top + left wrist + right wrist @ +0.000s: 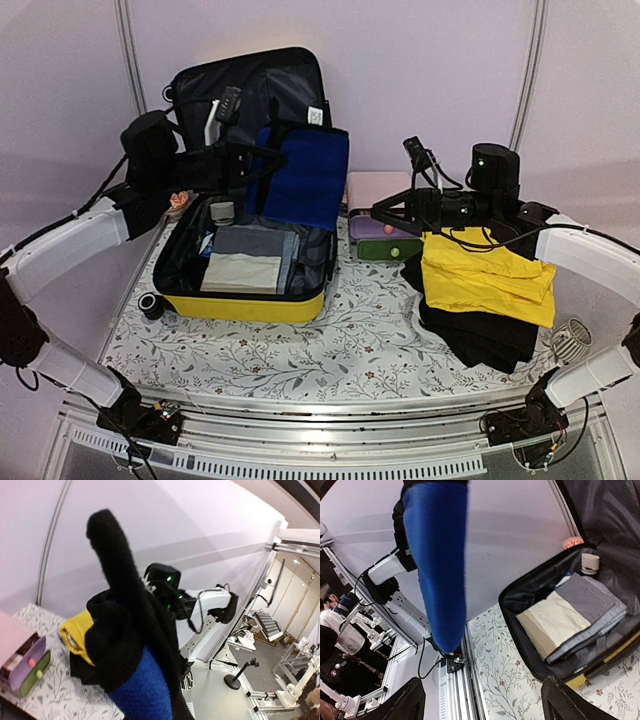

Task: Open, take out, and arrange the luggage
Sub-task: Pass from the left arm to the right

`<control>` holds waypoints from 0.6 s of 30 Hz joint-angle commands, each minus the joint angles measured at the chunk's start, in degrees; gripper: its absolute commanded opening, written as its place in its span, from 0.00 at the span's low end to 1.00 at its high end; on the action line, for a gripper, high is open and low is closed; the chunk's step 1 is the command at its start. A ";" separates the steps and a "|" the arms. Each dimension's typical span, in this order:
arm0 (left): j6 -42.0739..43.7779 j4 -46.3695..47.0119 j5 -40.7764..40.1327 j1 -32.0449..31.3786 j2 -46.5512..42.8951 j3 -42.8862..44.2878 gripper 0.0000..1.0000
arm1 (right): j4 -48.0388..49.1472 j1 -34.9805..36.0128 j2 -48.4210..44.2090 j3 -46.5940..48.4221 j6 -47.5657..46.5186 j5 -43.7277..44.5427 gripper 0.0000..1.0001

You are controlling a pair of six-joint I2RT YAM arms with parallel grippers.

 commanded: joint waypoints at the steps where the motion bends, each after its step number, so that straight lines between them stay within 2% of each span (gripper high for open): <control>1: -4.78 14.91 1.84 -2.74 -2.85 -1.29 0.00 | 15.19 1.87 -3.92 -2.79 2.99 -0.54 0.82; 4: -5.04 15.70 1.76 -4.54 -2.65 -0.72 0.00 | 20.29 3.42 -5.15 -3.46 4.97 -1.72 0.80; 9: -5.82 17.46 0.99 -7.12 -1.68 -0.17 0.00 | 20.78 6.80 -5.40 -2.26 2.14 0.50 0.75; 16: -5.89 18.27 1.06 -9.04 0.96 1.50 0.00 | 20.93 7.64 -4.37 -0.58 2.72 0.72 0.58; 18: -6.09 18.60 1.38 -9.39 1.92 2.08 0.00 | 20.89 7.70 -4.53 -0.59 2.82 0.88 0.50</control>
